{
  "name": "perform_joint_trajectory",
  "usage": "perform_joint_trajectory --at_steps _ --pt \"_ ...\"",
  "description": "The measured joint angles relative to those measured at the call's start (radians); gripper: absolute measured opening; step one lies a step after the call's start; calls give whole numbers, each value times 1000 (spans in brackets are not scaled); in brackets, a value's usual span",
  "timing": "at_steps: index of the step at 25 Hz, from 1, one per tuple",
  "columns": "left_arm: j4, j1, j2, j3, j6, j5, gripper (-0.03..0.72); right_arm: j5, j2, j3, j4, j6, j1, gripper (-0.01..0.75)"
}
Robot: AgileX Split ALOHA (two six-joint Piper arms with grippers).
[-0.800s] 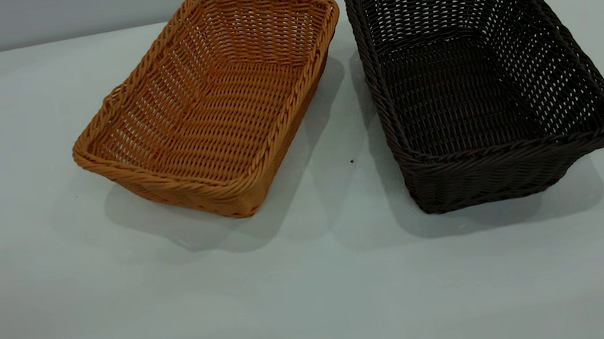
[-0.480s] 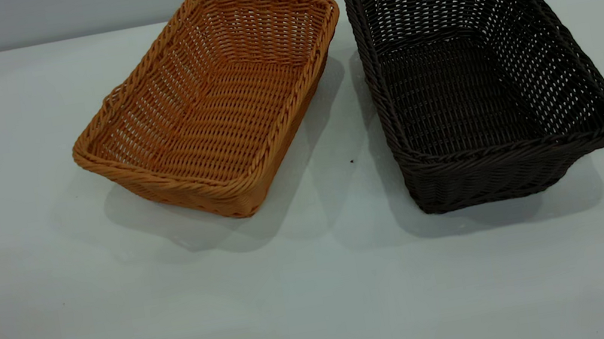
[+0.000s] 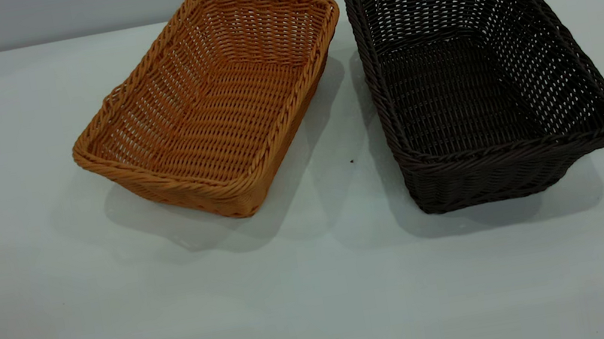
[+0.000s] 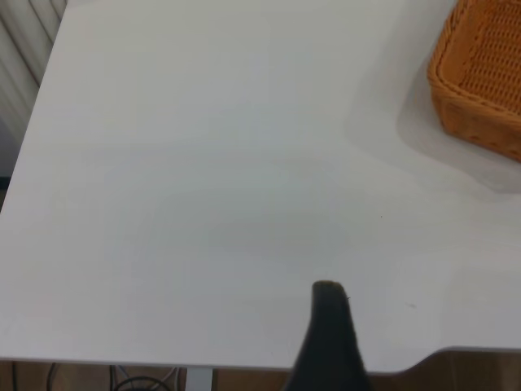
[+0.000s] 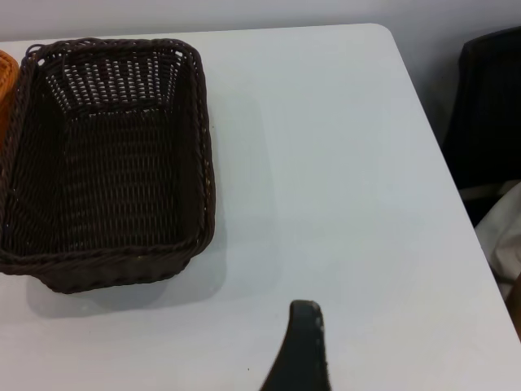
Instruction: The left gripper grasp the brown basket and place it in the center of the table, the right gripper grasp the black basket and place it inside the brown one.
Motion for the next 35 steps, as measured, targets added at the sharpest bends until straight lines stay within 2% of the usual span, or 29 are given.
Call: perform_joint_trajectory --at_steps 14,18,23,27,35 --pt "0 0 0 0 -1 0 519 0 0 0 -1 0 0 586" --pt "0 -6 6 -9 -52 0 519 0 0 0 -1 0 0 586" --pt "-1 -8 178 -101 -61 -46 519 0 0 0 -1 5 0 586" --pt "-1 -10 394 -161 -43 -177 519 0 0 0 5 5 0 586" --pt "-2 -10 911 -260 35 -573 519 0 0 0 24 5 0 586"
